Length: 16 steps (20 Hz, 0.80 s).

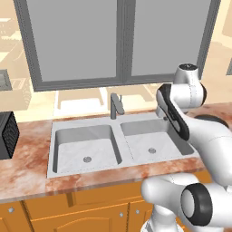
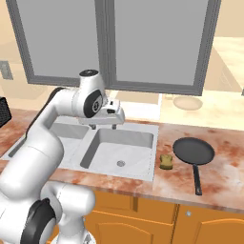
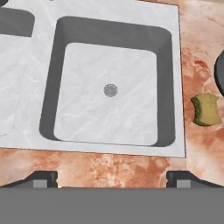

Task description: Pick the pan and sponge and place them into the sink. Then turn on the water.

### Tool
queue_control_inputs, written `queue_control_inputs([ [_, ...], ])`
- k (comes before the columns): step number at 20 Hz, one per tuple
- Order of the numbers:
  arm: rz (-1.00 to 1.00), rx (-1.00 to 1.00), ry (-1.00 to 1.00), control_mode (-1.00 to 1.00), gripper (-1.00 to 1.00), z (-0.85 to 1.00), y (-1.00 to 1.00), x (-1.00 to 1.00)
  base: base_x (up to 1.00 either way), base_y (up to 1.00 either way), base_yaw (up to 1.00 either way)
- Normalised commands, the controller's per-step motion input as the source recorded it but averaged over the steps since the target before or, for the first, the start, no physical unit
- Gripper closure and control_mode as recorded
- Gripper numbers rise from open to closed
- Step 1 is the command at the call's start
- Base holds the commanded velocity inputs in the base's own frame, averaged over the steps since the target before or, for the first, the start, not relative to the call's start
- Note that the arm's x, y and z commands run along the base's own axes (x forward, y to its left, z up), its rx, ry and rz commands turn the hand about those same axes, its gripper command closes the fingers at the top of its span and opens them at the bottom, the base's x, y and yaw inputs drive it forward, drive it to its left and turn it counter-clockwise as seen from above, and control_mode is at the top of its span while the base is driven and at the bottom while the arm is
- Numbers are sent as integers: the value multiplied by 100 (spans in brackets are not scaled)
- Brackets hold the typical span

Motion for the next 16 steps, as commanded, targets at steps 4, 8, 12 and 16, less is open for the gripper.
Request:
queue_control_inputs([
  [4,0,0,0,-100,-100,-3,-55,0,0,0,0],
  [8,0,1,0,-100,-100,0,-56,0,0,0,0],
  [12,0,1,0,-100,-100,0,-54,0,0,0,0],
  [16,0,0,0,-100,-100,-1,-54,0,0,0,0],
])
